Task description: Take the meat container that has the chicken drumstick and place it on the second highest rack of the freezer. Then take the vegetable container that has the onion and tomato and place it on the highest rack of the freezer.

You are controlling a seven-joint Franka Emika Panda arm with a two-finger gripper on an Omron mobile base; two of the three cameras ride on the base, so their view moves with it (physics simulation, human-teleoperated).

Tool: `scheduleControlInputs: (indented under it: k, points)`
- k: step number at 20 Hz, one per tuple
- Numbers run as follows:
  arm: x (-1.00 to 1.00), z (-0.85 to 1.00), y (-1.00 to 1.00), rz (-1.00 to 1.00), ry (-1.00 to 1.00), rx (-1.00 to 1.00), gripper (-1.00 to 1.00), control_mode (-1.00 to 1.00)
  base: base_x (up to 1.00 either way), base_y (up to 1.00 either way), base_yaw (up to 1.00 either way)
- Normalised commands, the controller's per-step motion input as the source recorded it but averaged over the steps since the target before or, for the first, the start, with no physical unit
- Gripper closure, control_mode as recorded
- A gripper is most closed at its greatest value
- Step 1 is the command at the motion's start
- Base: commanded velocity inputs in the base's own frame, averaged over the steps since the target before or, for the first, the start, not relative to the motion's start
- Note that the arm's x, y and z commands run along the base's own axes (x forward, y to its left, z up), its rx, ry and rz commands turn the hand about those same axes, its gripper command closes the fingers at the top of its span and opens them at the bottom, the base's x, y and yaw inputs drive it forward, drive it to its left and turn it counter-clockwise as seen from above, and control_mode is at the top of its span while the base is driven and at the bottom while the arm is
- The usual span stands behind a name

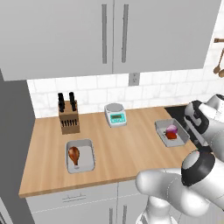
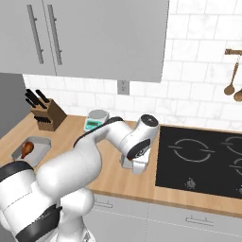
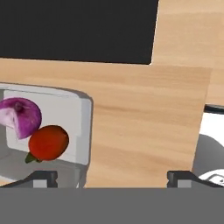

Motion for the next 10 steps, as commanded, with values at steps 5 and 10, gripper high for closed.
scheduleControlInputs:
  k: [5, 10]
  points:
    - [0.06, -0.21, 0.00, -0.07, 0.01, 0.00, -1.00, -1.00, 0.00, 0.00, 0.00]
    - [0.21, -0.06, -0.09, 0.00, 0.02, 0.00, -1.00, -1.00, 0.00, 0.00, 0.00]
